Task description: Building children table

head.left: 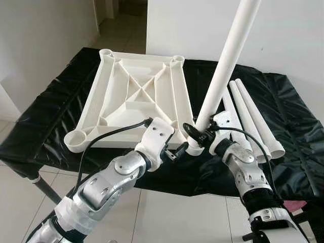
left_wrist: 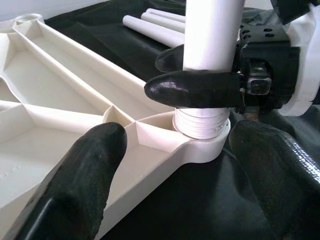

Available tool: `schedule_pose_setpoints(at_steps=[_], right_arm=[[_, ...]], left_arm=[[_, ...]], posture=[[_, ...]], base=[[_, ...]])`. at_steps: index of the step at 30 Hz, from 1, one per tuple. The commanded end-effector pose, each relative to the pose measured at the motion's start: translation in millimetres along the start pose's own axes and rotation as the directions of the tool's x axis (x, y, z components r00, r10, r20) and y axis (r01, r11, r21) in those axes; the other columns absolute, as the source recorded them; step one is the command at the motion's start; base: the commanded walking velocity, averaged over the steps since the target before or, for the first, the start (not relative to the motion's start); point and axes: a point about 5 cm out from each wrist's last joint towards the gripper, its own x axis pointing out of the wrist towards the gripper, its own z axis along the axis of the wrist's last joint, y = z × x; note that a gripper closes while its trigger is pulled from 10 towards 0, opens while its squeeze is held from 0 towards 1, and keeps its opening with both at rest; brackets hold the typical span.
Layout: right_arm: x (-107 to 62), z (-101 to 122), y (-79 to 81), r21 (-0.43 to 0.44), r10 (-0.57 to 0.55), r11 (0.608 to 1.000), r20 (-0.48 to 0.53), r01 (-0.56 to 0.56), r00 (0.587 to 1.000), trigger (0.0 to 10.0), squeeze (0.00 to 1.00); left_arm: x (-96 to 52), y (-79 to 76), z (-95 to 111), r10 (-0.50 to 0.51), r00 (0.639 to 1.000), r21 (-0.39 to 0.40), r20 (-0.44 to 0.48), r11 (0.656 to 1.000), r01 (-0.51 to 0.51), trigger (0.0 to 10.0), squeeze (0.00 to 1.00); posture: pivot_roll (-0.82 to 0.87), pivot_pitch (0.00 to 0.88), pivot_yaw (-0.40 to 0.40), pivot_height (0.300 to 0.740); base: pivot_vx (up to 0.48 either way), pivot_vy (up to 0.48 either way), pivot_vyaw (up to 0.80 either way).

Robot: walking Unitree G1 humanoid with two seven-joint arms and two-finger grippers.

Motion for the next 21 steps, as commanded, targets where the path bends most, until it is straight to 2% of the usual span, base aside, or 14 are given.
schedule_pose_setpoints(at_steps=[1, 4, 6, 7, 8, 10, 13, 15, 16, 18, 19, 20, 21], right_arm=[[-2.2, -10, -1.1, 0.027, -0.111, 0.993, -0.064, 0.112, 0.992, 10.0, 0.0], [-2.2, -10, -1.1, 0.027, -0.111, 0.993, -0.064, 0.112, 0.992, 10.0, 0.0], [-2.6, -11, 6.2, 0.046, -0.247, 0.967, -0.07, 0.251, 0.966, 10.0, 0.0], [-2.6, -11, 6.2, 0.046, -0.247, 0.967, -0.07, 0.251, 0.966, 10.0, 0.0], [-3.5, -11, 10.6, 0.066, -0.307, 0.948, -0.065, 0.311, 0.949, 10.0, 0.0], [-4.4, -11, 15.5, 0.06, -0.351, 0.933, -0.064, 0.354, 0.934, 10.0, 0.0], [-5.1, -10, 20.4, 0.082, -0.384, 0.918, -0.063, 0.388, 0.921, 10.0, 0.0], [-6.8, -10, 29.3, 0.103, -0.441, 0.889, -0.067, 0.446, 0.895, 10.0, 0.0], [-6.8, -10, 29.3, 0.103, -0.441, 0.889, -0.067, 0.446, 0.895, 10.0, 0.0], [-6.3, -10, 42.8, 0.164, -0.446, 0.876, -0.077, 0.453, 0.892, 10.0, 0.0], [-6.0, -8, 47.7, 0.175, -0.442, 0.877, -0.066, 0.447, 0.894, 10.0, 0.11], [-6.0, -8, 47.7, 0.175, -0.442, 0.877, -0.066, 0.447, 0.894, 10.0, 0.11], [-5.2, -6, 51.9, 0.191, -0.427, 0.883, -0.053, 0.429, 0.903, 10.0, 1.0]], left_arm=[[-0.3, -6.0, -4, -0.154, 0.988, 0.001, -0.012, 0.988, 0.154, 10.0, 0.0], [-0.3, -6.0, -4, -0.154, 0.988, 0.001, -0.012, 0.988, 0.154, 10.0, 0.0], [-1.6, -6.1, -5, -0.148, 0.989, -0.005, -0.015, 0.989, 0.148, 10.0, 0.0], [-1.6, -6.1, -5, -0.148, 0.989, -0.005, -0.015, 0.989, 0.148, 10.0, 0.0], [-2.5, -6.4, -6, -0.148, 0.989, -0.006, -0.018, 0.989, 0.148, 10.0, 0.0], [-3.4, -6.4, -7, -0.147, 0.989, -0.007, -0.021, 0.989, 0.147, 10.0, 0.0], [-4.0, -5.9, -8, -0.145, 0.989, -0.006, -0.025, 0.989, 0.145, 10.0, 0.0], [-4.9, -4.7, -8, -0.141, 0.99, -0.007, -0.028, 0.99, 0.141, 10.0, 0.0], [-4.9, -4.7, -8, -0.141, 0.99, -0.007, -0.028, 0.99, 0.141, 10.0, 0.0], [-5.7, -3.7, -9, -0.138, 0.99, -0.008, -0.031, 0.99, 0.137, 10.0, 0.0], [-6.1, -3.3, -9, -0.137, 0.99, -0.008, -0.033, 0.991, 0.136, 10.0, 0.0], [-6.1, -3.3, -9, -0.137, 0.99, -0.008, -0.033, 0.991, 0.136, 10.0, 0.0], [-6.2, -3.0, -9, -0.136, 0.99, -0.009, -0.034, 0.991, 0.136, 10.0, 0.0]], posture=[[0.08, 0.019, -0.074, 0.74], [0.08, 0.019, -0.074, 0.74], [0.08, 0.035, -0.074, 0.74], [0.08, 0.035, -0.074, 0.74], [0.08, 0.038, -0.073, 0.74], [0.09, 0.04, -0.075, 0.74], [0.09, 0.041, -0.075, 0.74], [0.09, 0.047, -0.076, 0.74], [0.09, 0.047, -0.076, 0.74], [0.09, 0.05, -0.075, 0.74], [0.09, 0.053, -0.073, 0.74], [0.09, 0.053, -0.073, 0.74], [0.09, 0.055, -0.07, 0.74]], base=[[0.0, 0.0, 0.0], [0.0, 0.0, 0.0], [0.0, 0.0, 0.0], [0.0, 0.0, 0.0], [0.0, 0.0, 0.0], [0.0, 0.0, 0.0], [0.0, 0.0, 0.0], [0.0, 0.0, 0.0], [0.0, 0.0, 0.0], [0.0, 0.0, 0.0], [0.0, 0.0, 0.0], [0.0, 0.0, 0.0], [0.0, 0.0, 0.0]])
